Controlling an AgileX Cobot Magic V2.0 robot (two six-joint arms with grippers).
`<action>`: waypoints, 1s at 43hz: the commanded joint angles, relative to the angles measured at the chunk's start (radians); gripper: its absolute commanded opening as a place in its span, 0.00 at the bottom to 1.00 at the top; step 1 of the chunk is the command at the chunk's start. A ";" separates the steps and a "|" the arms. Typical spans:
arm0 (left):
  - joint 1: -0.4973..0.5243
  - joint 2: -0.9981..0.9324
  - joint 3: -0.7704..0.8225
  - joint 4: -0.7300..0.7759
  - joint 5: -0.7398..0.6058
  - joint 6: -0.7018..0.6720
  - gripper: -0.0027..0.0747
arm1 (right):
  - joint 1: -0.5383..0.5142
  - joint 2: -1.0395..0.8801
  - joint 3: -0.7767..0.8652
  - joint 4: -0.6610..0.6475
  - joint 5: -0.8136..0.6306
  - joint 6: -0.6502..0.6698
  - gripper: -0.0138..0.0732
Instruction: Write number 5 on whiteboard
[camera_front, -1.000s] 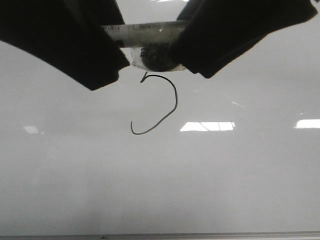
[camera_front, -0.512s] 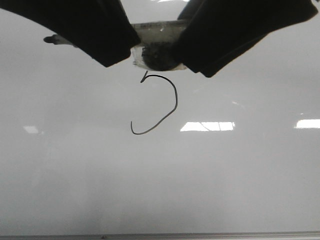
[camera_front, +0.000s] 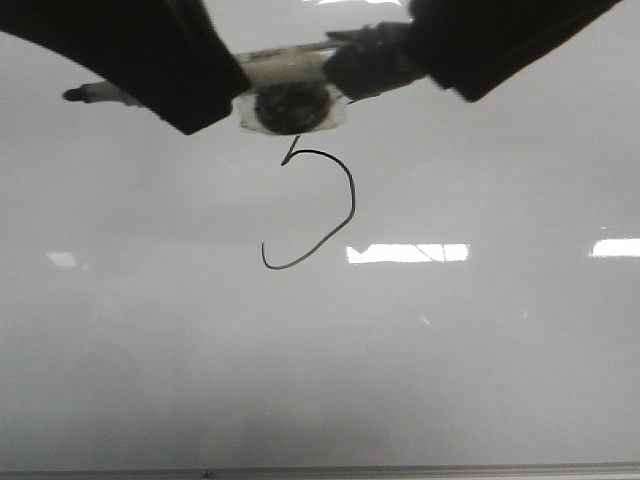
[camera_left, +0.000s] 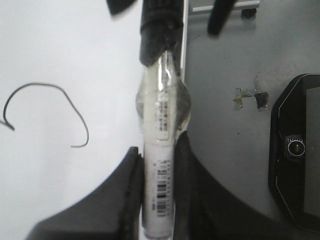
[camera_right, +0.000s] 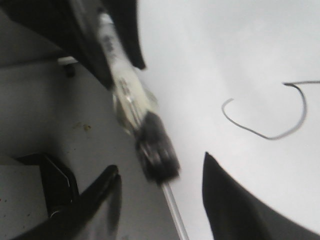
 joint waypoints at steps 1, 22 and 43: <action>0.069 -0.072 0.015 -0.017 -0.073 -0.066 0.04 | -0.095 -0.091 0.012 0.020 -0.033 0.037 0.63; 0.715 -0.538 0.368 -0.126 -0.236 -0.253 0.04 | -0.482 -0.598 0.451 0.021 -0.249 0.284 0.23; 1.071 -0.447 0.546 -0.228 -0.660 -0.353 0.04 | -0.486 -0.672 0.475 0.021 -0.267 0.284 0.08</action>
